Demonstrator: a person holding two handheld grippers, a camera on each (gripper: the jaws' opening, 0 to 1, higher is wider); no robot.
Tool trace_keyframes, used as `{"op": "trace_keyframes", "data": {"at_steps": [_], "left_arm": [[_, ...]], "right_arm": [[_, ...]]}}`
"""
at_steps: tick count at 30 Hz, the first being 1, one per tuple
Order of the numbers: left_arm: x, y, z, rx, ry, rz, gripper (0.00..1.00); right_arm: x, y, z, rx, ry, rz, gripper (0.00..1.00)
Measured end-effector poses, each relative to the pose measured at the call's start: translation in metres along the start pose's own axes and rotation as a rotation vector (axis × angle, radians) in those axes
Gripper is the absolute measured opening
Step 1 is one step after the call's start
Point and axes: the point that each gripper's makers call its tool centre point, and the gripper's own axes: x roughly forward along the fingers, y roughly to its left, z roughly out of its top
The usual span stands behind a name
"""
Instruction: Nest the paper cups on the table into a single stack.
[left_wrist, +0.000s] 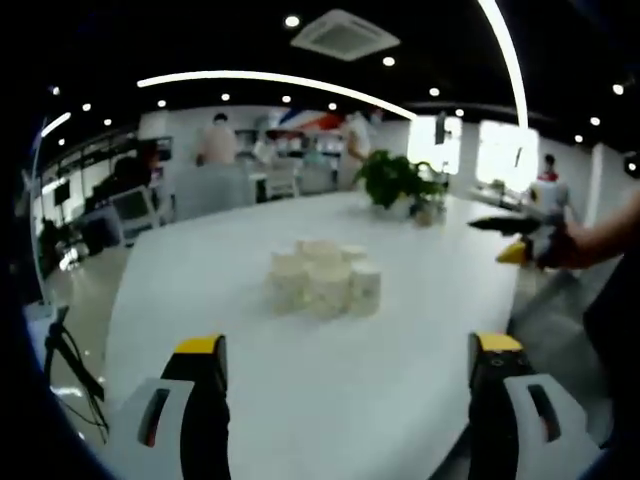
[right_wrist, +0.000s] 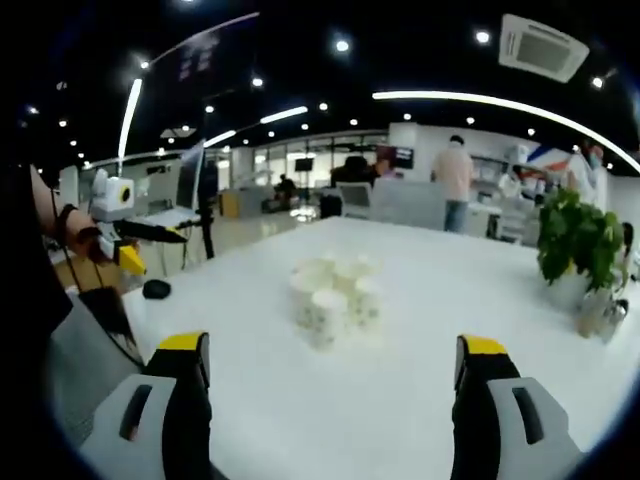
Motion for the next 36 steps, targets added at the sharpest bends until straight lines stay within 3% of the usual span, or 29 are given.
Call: {"op": "trace_keyframes", "data": {"at_steps": [19,22,25,34,36], "left_arm": [[0.005,-0.001,0.004,0.005,0.001,-0.008,0.99],[0.006,-0.001,-0.003,0.01,0.031,-0.007,0.99],[0.005,-0.001,0.001,0.001,0.005,-0.007,0.99],[0.006,-0.002,-0.007,-0.002,0.04,-0.01,0.99],[0.006,-0.001,-0.002,-0.007,0.018,-0.005,0.99]], "right_arm": [[-0.003,-0.006,-0.002,0.023,0.006,-0.027,1.0],[-0.004,-0.009,-0.002,0.023,0.004,-0.041,1.0],[-0.005,-0.009,0.0,0.037,-0.008,-0.044,1.0],[-0.004,-0.008,0.003,0.043,-0.012,-0.048,1.0],[-0.005,-0.009,0.004,0.038,-0.017,-0.047,1.0]]}}
